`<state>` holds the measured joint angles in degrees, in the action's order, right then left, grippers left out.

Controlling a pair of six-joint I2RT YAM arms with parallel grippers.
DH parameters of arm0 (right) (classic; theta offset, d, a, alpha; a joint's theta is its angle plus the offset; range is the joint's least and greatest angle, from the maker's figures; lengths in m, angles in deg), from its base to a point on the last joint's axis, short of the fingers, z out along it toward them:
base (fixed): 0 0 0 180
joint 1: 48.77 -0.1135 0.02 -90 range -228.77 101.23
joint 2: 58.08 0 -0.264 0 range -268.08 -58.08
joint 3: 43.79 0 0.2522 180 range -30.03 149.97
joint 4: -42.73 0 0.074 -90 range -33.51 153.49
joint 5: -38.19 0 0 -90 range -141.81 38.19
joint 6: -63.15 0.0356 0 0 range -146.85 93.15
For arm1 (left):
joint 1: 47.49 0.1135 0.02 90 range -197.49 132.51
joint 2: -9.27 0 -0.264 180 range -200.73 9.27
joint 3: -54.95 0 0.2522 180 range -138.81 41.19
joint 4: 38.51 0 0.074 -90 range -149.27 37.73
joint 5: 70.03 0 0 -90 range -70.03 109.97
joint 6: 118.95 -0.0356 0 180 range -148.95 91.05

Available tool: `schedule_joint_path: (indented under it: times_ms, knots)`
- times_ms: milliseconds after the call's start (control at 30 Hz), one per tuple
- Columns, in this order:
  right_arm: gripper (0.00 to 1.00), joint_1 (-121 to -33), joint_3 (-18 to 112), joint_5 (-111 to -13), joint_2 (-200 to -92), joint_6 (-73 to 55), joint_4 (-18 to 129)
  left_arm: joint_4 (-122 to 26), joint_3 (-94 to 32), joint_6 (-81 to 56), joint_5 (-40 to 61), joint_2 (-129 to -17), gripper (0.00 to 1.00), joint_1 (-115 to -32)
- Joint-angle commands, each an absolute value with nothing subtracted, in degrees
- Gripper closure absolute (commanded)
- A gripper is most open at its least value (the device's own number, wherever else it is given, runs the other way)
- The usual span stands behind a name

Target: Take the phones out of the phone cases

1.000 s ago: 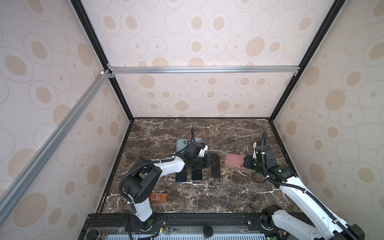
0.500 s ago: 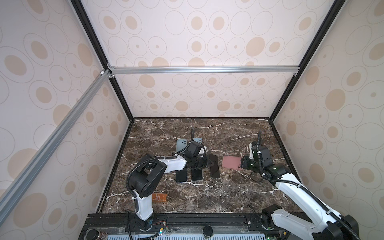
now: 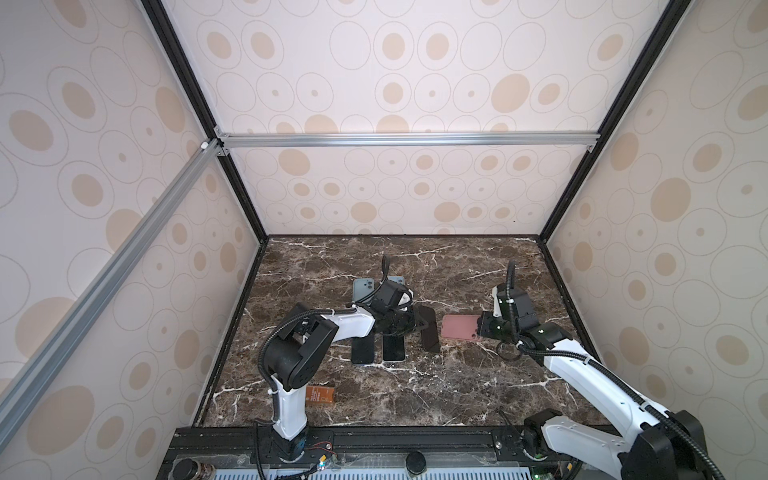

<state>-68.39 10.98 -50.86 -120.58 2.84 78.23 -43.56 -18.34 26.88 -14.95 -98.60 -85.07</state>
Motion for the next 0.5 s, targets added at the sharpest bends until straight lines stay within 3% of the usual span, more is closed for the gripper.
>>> schedule_joint_path:
  times_ms: [0,467]
  knots:
    - [1.0,-68.1,11.7,-51.5,-121.2,2.4,77.2,-42.0,-21.4,27.9,-16.9,-99.1,0.98,-84.5]
    - [1.0,-68.1,12.0,-52.9,-123.3,1.7,76.9,-42.1,-21.0,28.2,-17.6,-100.7,0.87,-84.5]
